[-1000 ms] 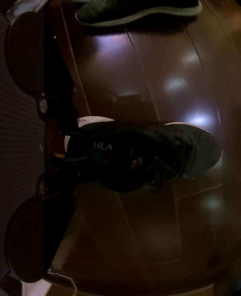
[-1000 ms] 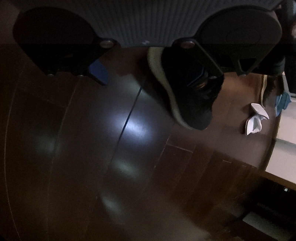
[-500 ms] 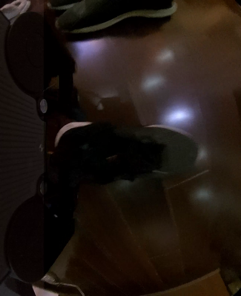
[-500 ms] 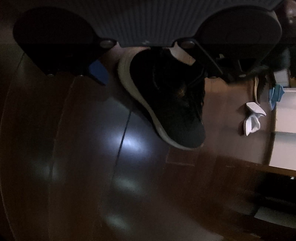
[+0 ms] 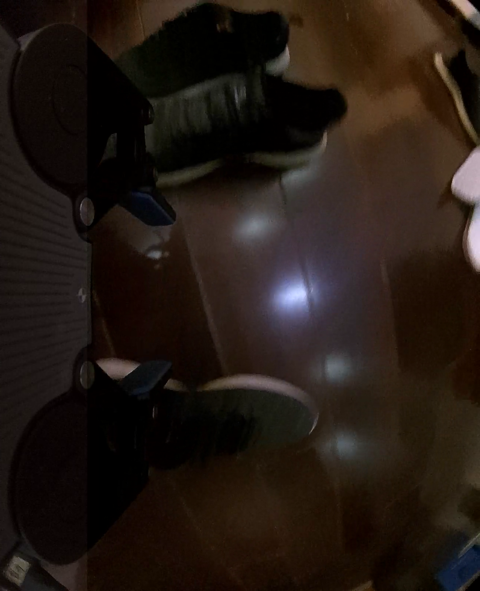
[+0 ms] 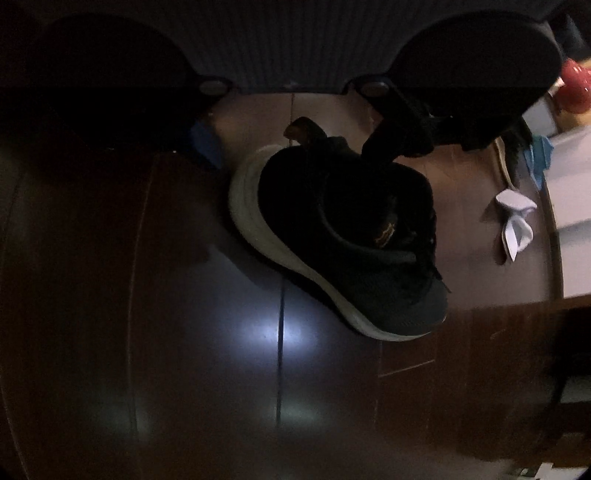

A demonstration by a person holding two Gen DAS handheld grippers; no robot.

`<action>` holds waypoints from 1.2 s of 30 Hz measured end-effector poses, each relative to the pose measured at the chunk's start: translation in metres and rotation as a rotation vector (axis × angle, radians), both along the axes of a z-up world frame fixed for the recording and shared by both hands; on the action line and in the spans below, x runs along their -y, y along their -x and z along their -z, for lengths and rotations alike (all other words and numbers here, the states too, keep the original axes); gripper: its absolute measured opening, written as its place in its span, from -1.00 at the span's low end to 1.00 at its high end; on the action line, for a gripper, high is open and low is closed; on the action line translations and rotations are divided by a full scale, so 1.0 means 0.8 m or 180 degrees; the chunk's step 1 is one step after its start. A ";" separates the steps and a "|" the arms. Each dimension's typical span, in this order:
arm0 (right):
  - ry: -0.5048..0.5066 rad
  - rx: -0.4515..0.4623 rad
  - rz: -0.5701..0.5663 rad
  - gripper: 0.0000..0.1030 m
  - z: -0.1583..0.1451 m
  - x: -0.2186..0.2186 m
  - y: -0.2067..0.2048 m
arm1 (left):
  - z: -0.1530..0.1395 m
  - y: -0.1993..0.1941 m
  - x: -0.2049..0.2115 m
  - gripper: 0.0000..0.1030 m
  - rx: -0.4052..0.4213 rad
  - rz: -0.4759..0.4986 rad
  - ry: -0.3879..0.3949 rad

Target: Organize scattered shoes

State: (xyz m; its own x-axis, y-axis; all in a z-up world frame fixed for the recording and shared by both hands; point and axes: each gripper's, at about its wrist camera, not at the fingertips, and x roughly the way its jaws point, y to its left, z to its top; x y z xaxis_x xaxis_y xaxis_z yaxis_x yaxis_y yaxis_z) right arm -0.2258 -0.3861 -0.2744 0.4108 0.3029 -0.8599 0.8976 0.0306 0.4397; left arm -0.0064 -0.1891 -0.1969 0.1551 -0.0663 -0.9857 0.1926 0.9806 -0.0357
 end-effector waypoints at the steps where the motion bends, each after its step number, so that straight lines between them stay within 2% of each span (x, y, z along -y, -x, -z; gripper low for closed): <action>1: -0.0015 -0.0017 0.0018 0.46 0.001 -0.001 -0.001 | -0.006 0.001 -0.008 0.68 0.0030 -0.0026 -0.0014; 6: -0.0006 -0.0096 -0.0053 0.29 0.007 -0.005 -0.010 | -0.025 -0.001 -0.051 0.68 0.0159 -0.0122 -0.0181; 9: 0.0134 -0.0107 -0.0140 0.05 0.004 -0.003 -0.014 | -0.032 -0.010 -0.070 0.68 0.0162 -0.0324 -0.0324; 11: 0.0181 -0.0121 -0.0176 -0.14 0.003 0.001 -0.017 | -0.036 -0.015 -0.078 0.68 0.0137 -0.0373 -0.0331; 15: 0.0261 -0.0107 -0.0307 -0.18 -0.002 0.001 -0.023 | -0.053 -0.012 -0.082 0.68 0.0120 -0.0262 -0.0421; 20: 0.0468 -0.0140 -0.0455 -0.30 -0.013 0.009 -0.013 | -0.053 -0.005 -0.077 0.69 0.0100 -0.0162 -0.0361; 24: 0.0666 -0.0217 -0.0549 -0.38 -0.024 0.020 -0.002 | -0.035 -0.011 -0.070 0.69 0.0035 -0.0115 -0.0348; 30: 0.1039 -0.0405 -0.0776 -0.46 -0.041 0.046 0.016 | -0.036 -0.024 -0.065 0.69 0.0001 -0.0110 -0.0147; 33: 0.1320 -0.0470 -0.1193 -0.53 -0.052 0.060 0.014 | -0.046 -0.030 -0.067 0.69 0.0015 -0.0139 -0.0084; 36: 0.1568 -0.0545 -0.1621 -0.64 -0.058 0.068 0.002 | -0.060 -0.042 -0.082 0.69 0.0060 -0.0304 0.0020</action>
